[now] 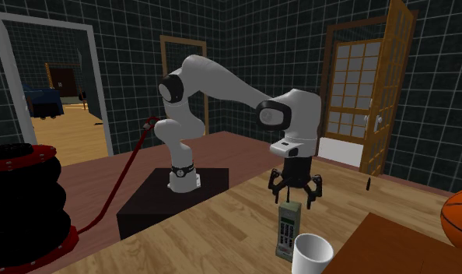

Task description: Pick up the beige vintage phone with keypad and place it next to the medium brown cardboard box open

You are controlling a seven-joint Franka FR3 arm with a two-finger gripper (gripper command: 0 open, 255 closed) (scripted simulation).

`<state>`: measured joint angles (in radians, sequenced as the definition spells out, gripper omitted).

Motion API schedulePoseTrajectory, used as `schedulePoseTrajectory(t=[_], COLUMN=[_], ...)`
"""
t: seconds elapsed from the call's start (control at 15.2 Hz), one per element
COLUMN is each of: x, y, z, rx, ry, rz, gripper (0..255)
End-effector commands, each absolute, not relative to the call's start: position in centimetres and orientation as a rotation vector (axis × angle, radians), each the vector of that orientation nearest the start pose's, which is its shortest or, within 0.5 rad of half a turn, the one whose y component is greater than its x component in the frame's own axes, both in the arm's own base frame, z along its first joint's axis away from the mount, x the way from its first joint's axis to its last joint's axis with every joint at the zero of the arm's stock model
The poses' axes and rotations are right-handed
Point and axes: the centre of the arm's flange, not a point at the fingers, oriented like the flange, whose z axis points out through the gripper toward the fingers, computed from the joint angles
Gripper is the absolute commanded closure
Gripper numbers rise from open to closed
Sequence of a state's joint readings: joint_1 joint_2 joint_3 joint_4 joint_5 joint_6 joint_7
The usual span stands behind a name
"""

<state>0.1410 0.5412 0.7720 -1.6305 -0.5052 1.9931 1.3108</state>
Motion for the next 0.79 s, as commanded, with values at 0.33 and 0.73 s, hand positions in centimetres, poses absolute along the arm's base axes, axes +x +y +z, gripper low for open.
schedulePoseTrajectory(t=[0.33,0.73], x=[47.9,47.9], y=[46.6,46.6], z=[42.3,42.3], rx=[-3.159,-3.159], ry=[0.404,0.404], rz=[-0.124,-0.124], gripper=[0,0])
